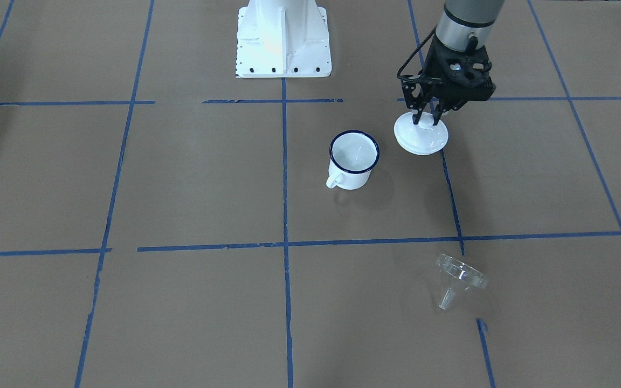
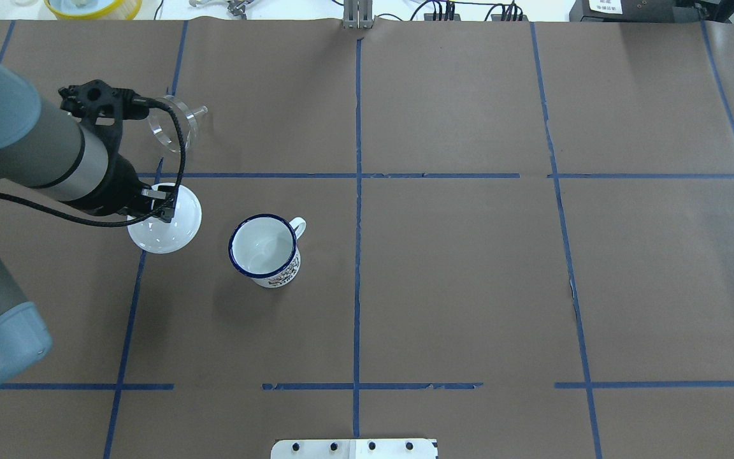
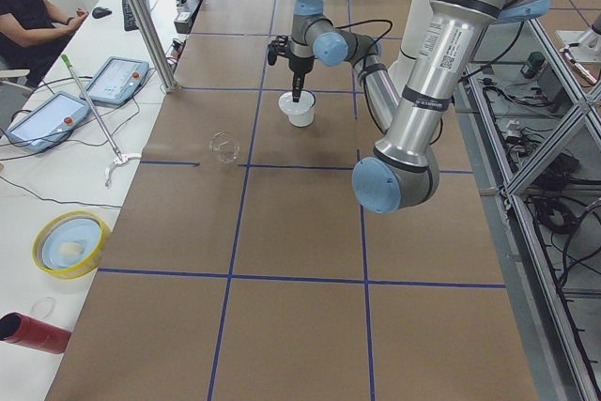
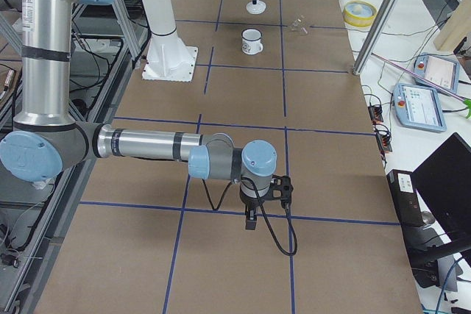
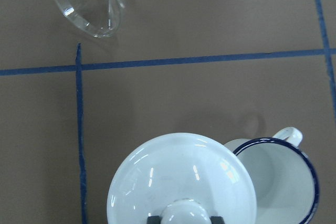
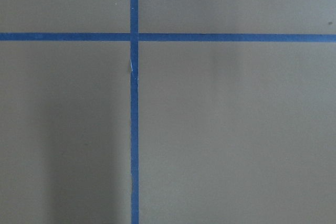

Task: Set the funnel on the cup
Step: 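Lift the lid off the mug and set it down beside the mug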

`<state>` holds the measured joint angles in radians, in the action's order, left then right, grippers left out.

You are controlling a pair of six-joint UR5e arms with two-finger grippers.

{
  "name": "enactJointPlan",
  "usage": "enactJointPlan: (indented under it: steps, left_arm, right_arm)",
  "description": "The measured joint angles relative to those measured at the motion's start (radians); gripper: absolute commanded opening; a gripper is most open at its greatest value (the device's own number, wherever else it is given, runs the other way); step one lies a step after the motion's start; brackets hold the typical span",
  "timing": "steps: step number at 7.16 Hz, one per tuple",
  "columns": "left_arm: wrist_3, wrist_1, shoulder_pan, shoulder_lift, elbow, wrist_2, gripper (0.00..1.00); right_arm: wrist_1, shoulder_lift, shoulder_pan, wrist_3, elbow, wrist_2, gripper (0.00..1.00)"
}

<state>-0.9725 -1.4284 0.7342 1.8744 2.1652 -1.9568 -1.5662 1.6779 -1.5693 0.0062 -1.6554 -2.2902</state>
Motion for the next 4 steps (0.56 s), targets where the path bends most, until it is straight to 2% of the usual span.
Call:
enactJointPlan:
  steps: [1, 2, 4]
  left_arm:
    - [-0.029, -0.133, -0.008, -0.077, -0.023, 0.000, 0.00]
    - [-0.074, -0.232, -0.026, -0.111, -0.066, 0.001, 0.00]
    - [-0.111, -0.308, -0.073, -0.115, -0.160, 0.004, 0.00]
  right_arm:
    - [0.000, 0.000, 0.000, 0.000, 0.000, 0.000, 1.00]
    - [0.000, 0.000, 0.000, 0.000, 0.000, 0.000, 1.00]
    - [0.000, -0.001, 0.000, 0.000, 0.000, 0.000, 1.00]
